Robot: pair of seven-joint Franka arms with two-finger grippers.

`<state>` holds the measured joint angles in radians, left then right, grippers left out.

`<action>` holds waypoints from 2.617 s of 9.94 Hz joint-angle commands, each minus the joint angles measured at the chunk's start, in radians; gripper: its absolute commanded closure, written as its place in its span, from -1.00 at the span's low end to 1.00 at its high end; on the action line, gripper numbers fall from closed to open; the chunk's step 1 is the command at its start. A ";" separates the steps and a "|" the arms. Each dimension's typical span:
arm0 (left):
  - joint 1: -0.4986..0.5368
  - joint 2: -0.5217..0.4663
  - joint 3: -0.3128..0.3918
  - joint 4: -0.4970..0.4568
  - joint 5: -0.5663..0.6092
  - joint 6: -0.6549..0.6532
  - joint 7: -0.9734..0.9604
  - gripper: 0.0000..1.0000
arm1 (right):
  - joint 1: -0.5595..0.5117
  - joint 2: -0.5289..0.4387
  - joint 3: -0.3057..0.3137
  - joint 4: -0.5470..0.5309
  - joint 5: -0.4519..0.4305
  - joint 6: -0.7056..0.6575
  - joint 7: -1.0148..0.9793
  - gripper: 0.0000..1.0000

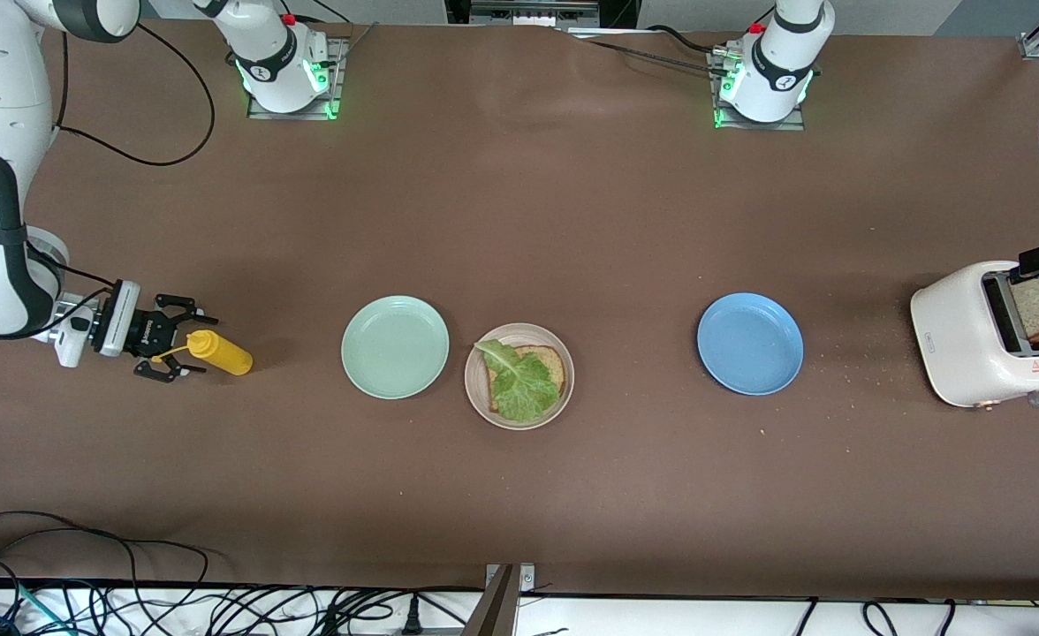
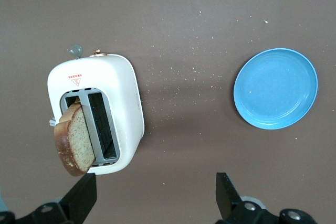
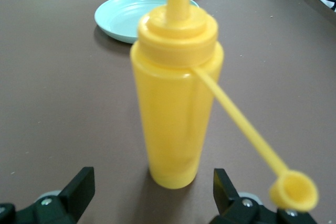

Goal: Make sandwich on beige plate with both arms
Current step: 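Lower the right gripper around the mustard bottle and grasp it, then lift the mustard bottle and carry it over the beige plate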

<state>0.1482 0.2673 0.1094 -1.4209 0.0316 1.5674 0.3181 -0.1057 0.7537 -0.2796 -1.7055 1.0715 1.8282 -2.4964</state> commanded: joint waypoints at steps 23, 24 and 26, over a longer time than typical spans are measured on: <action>0.005 0.020 -0.005 0.031 0.025 -0.007 0.013 -1.00 | 0.550 0.003 0.060 0.362 -0.801 0.255 1.176 0.61; 0.005 0.021 -0.005 0.031 0.025 -0.007 0.015 -1.00 | 0.590 -0.007 0.062 0.360 -0.884 0.255 1.273 0.61; 0.007 0.021 -0.004 0.031 0.027 -0.007 0.013 -1.00 | 0.693 -0.005 0.059 0.360 -1.069 0.250 1.448 0.61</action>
<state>0.1491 0.2749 0.1094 -1.4184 0.0316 1.5674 0.3181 0.5236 0.7613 -0.2084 -1.3449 0.1088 2.0944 -1.1581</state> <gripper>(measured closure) 0.000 0.767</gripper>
